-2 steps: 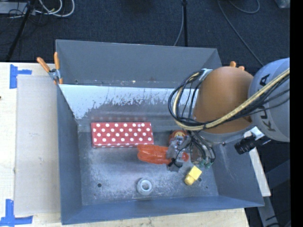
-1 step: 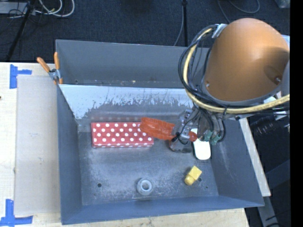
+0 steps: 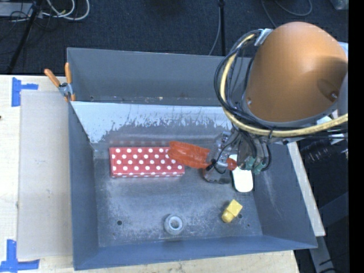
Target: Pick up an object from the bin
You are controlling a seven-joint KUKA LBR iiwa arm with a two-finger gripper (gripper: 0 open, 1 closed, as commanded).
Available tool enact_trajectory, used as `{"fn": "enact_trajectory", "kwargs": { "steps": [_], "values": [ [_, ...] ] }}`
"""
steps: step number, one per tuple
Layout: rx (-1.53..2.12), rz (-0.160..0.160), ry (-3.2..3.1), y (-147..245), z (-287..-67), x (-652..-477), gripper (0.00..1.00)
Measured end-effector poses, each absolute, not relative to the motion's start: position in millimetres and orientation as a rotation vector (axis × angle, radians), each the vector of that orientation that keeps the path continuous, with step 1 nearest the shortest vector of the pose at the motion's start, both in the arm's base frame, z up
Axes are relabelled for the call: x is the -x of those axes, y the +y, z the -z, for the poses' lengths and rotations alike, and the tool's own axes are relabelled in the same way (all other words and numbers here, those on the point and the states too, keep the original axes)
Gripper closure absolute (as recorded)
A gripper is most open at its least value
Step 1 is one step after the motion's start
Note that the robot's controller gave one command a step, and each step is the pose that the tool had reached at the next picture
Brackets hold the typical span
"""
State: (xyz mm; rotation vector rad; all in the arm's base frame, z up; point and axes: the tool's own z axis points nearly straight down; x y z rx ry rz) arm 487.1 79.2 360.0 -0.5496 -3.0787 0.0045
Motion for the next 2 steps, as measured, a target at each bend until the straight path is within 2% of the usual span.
{"fn": "enact_trajectory", "kwargs": {
  "steps": [1,2],
  "values": [
    [0.434,-0.001,-3.103,109.9,-323.2,-508.4,1.00],
    [0.385,-0.004,-3.101,138.8,-282.3,-521.5,1.00]
  ]
}}
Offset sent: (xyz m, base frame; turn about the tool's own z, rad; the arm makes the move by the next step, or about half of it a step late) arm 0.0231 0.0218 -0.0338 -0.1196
